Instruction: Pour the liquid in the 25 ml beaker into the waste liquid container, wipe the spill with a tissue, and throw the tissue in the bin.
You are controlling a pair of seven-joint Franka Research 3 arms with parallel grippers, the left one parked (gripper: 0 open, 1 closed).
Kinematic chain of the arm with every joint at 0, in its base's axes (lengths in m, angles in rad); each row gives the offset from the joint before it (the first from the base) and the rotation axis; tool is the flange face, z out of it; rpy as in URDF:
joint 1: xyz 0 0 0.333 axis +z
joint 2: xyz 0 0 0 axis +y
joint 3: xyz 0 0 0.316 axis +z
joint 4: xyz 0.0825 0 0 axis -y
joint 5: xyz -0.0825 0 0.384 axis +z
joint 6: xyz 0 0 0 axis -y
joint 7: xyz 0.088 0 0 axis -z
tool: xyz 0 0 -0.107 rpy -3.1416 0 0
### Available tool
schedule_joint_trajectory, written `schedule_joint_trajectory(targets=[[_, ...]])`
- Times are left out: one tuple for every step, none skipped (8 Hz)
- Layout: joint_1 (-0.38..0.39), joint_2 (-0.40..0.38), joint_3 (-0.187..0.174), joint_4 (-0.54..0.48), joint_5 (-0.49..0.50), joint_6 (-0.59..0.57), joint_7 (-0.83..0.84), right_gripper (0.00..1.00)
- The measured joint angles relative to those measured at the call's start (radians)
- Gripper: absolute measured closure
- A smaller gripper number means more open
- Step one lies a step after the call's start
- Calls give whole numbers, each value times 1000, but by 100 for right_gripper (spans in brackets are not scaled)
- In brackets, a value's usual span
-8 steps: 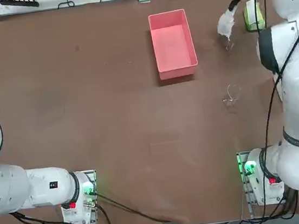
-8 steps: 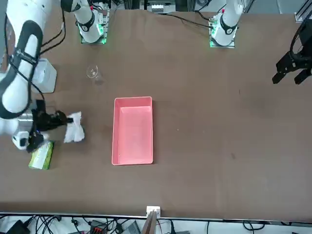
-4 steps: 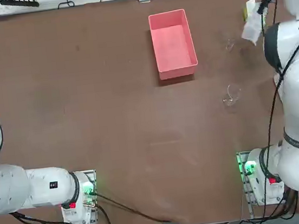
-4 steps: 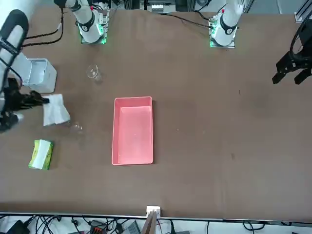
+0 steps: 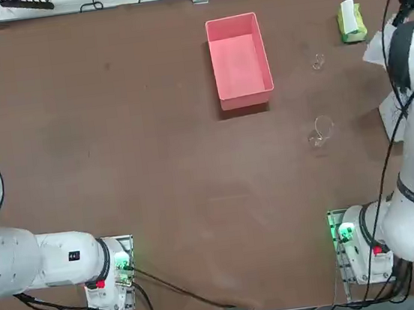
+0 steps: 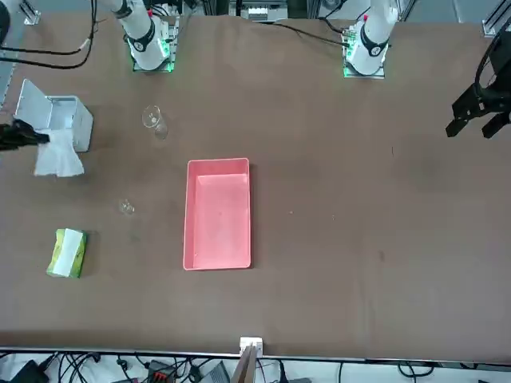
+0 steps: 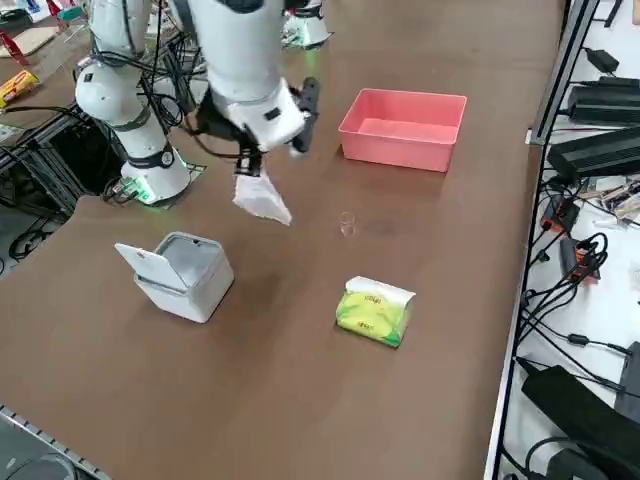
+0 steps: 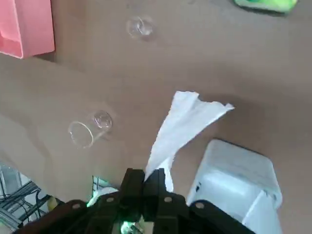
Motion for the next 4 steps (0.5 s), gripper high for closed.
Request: schedule_joint_trajectory(targets=[[-56, -27, 53, -2, -38, 5, -11, 98], [-128, -61, 137, -3, -95, 19, -15, 98], [-206, -98, 230, -4, -151, 28, -15, 98], [-270, -132, 300, -11, -193, 29, -15, 98]])
